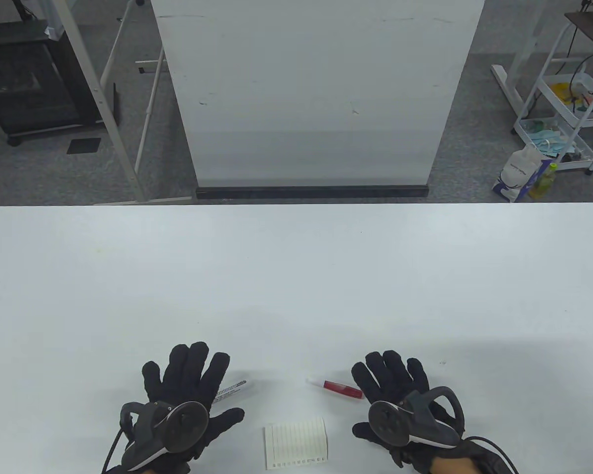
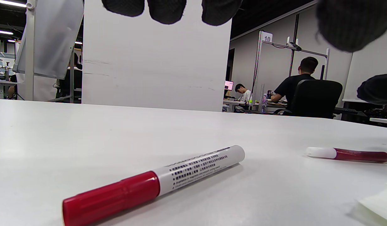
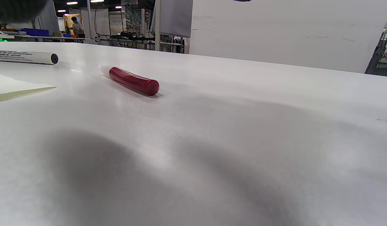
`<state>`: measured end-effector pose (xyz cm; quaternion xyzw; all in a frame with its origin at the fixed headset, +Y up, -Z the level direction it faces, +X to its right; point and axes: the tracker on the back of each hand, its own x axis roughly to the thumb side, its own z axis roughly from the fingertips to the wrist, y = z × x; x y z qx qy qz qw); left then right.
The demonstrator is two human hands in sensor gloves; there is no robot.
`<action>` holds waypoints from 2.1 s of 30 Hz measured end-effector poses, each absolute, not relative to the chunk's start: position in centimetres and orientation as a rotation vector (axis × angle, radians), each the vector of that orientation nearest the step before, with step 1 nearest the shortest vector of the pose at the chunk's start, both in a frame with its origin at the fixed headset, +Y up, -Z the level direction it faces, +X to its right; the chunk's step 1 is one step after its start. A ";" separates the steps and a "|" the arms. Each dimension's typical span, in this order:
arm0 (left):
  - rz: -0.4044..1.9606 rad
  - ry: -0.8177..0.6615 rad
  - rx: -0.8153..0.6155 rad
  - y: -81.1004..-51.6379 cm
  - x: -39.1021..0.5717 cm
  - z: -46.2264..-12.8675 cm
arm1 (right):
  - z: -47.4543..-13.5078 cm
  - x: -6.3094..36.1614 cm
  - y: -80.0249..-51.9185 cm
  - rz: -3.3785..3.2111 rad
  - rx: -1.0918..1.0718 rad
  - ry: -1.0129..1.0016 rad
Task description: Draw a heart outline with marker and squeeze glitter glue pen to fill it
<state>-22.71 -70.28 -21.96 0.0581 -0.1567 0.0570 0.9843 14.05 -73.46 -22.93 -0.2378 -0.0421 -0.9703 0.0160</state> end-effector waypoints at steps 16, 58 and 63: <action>0.122 -0.296 0.121 -70.1 -23.1 -22.0 | -22.9 14.0 -73.5 -3.011 -0.736 -0.132; -0.028 -0.093 -0.242 -75.0 -26.0 -26.6 | -22.7 13.4 -74.0 -2.974 -0.742 -0.160; -0.027 -0.134 -0.205 -75.0 -26.0 -26.7 | -22.5 13.0 -73.9 -2.989 -0.759 -0.157</action>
